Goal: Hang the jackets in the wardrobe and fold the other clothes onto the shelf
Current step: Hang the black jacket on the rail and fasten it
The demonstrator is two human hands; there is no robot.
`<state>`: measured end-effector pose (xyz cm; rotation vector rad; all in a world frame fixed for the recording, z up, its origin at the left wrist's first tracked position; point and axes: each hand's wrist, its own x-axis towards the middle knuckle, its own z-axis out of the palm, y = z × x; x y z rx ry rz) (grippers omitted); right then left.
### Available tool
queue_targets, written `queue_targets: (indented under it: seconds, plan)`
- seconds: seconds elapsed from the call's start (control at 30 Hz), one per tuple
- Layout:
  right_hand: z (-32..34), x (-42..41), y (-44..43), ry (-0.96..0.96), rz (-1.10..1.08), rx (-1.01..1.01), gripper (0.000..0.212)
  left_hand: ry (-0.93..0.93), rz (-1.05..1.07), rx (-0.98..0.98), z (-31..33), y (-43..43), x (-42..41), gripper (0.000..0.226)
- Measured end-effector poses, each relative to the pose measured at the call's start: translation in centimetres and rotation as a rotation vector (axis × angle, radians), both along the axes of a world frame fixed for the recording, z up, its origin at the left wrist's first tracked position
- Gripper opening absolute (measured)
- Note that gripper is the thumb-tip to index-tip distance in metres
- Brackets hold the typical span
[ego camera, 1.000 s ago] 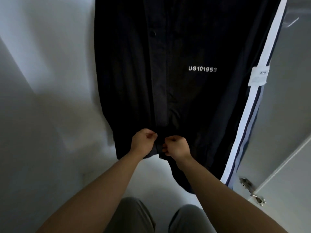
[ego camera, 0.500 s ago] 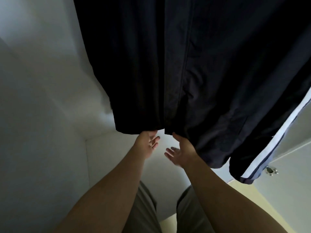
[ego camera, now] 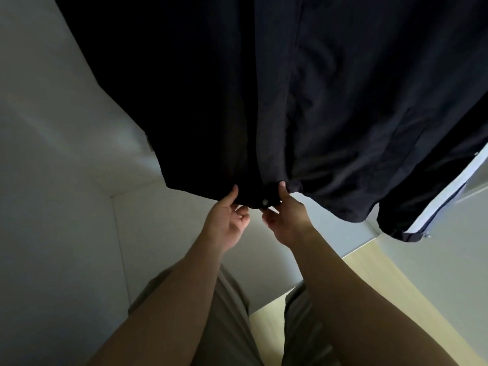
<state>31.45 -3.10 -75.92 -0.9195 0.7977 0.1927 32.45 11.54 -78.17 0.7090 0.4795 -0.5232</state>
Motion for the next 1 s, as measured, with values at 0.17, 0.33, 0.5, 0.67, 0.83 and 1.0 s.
queue_targets:
  seconds: [0.17,0.33,0.5,0.67,0.83,1.0]
  plan:
    - [0.0,-0.4,-0.7,-0.026,0.040,0.076,0.033,-0.043,-0.034,0.050,-0.3,-0.8,0.0,0.022]
    - [-0.4,-1.3,-0.5,-0.042,0.133,-0.002,0.018,-0.076,-0.066,0.184,-1.0,-0.3,0.1,0.018]
    - [-0.9,-1.3,-0.4,-0.010,0.093,0.056,0.012,-0.133,-0.059,0.264,-1.5,-0.2,0.4,0.012]
    - [-1.5,-1.6,-0.6,0.010,0.055,0.185,0.006,-0.254,-0.072,0.362,-2.0,-0.3,0.6,0.009]
    - [-1.4,-1.8,-0.8,-0.003,0.123,0.269,0.024,-0.369,-0.063,0.532,-1.3,-0.7,0.2,0.016]
    - [-1.6,-1.6,-0.6,-0.024,0.211,0.179,0.010,-0.418,-0.072,0.586,-0.6,-0.5,-0.4,0.030]
